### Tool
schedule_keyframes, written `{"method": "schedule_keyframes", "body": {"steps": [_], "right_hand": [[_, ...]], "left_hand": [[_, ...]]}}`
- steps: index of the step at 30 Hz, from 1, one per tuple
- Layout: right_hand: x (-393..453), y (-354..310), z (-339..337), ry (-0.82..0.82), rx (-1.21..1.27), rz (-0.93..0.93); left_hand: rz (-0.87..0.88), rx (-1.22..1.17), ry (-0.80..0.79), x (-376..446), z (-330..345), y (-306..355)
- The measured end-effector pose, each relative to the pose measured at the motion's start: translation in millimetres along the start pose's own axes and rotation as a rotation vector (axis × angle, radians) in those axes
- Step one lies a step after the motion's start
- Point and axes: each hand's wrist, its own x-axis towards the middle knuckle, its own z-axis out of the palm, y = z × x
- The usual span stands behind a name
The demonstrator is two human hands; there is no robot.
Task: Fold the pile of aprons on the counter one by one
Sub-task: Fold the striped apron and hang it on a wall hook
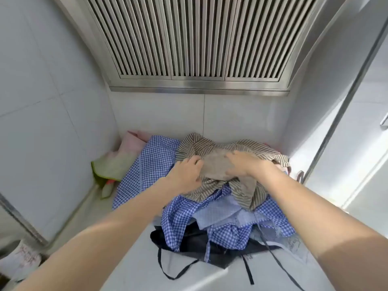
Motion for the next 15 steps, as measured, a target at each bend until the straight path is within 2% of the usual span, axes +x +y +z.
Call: {"method": "schedule_keyframes", "body": {"steps": [3,5,7,10,13,15], "right_hand": [[15,9,25,-0.034,-0.001,0.05],[34,18,47,-0.048,-0.117,0.135],[50,31,65,-0.062,-0.169,0.193],[69,46,73,-0.01,-0.119,0.231],[95,39,46,0.031,0.135,0.142],[115,24,18,0.024,0.595,0.061]], "left_hand": [[-0.008,-0.023,-0.134,2,20,-1],[-0.018,-0.051,-0.186,10,32,-3],[-0.045,-0.097,-0.225,22,40,-4],[-0.08,-0.14,-0.221,45,51,-5],[-0.145,-0.218,-0.113,71,55,2],[-0.217,-0.34,0.031,88,48,2]]}}
